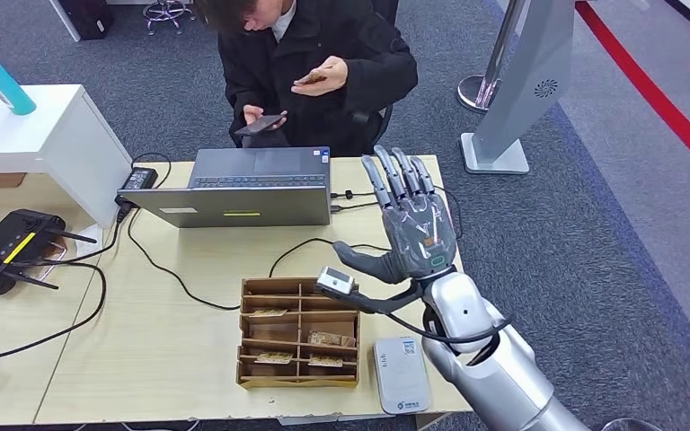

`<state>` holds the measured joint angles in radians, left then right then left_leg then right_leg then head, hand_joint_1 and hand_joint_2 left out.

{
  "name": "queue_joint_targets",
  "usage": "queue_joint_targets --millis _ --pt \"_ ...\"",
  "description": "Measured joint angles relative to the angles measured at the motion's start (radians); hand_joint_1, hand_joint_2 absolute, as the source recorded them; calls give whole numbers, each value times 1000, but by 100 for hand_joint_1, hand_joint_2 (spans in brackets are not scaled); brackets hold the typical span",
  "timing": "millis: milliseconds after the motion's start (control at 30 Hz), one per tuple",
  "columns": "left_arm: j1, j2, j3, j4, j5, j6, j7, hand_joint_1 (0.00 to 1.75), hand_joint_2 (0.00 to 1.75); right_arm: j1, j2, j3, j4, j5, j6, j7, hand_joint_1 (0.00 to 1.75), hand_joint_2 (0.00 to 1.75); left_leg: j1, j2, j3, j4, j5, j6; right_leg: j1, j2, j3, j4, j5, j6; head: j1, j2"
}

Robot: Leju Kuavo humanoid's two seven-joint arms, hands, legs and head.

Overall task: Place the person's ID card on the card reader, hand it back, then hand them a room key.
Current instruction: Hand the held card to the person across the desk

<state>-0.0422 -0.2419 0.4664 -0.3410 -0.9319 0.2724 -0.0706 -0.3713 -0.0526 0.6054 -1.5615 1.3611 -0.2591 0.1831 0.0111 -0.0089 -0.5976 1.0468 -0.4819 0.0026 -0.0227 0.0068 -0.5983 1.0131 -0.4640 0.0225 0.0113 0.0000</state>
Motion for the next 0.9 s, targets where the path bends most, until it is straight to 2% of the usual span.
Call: queue_joint_targets --millis 200,333,567,767,900 --pt "5 1 -1 0 26 5 -8 0 0 58 0 -10 -73 -115 -71 -66 0 0 0 0 0 0 0 0 0 0 0 0 0 0 0 0" --pt "16 3 -1 0 47 11 -26 0 0 129 -1 -26 -157 -271 -105 -152 0 0 0 0 0 0 0 0 0 0 0 0 -1 0 0 0" --pt "36 9 -1 0 78 23 -64 0 0 261 -17 -46 -304 -555 -73 -315 0 0 0 0 0 0 -1 -1 0 0 0 0 -1 0 0 0" --pt "44 14 -1 0 85 27 -76 0 0 332 -29 -50 -369 -618 -67 -362 0 0 0 0 0 0 -1 -1 0 0 0 0 -1 -1 0 0" --pt "50 16 0 0 91 35 -92 0 0 384 -31 -60 -401 -743 -40 -435 0 0 0 0 0 0 -1 -1 0 -1 0 0 -1 -1 0 0"
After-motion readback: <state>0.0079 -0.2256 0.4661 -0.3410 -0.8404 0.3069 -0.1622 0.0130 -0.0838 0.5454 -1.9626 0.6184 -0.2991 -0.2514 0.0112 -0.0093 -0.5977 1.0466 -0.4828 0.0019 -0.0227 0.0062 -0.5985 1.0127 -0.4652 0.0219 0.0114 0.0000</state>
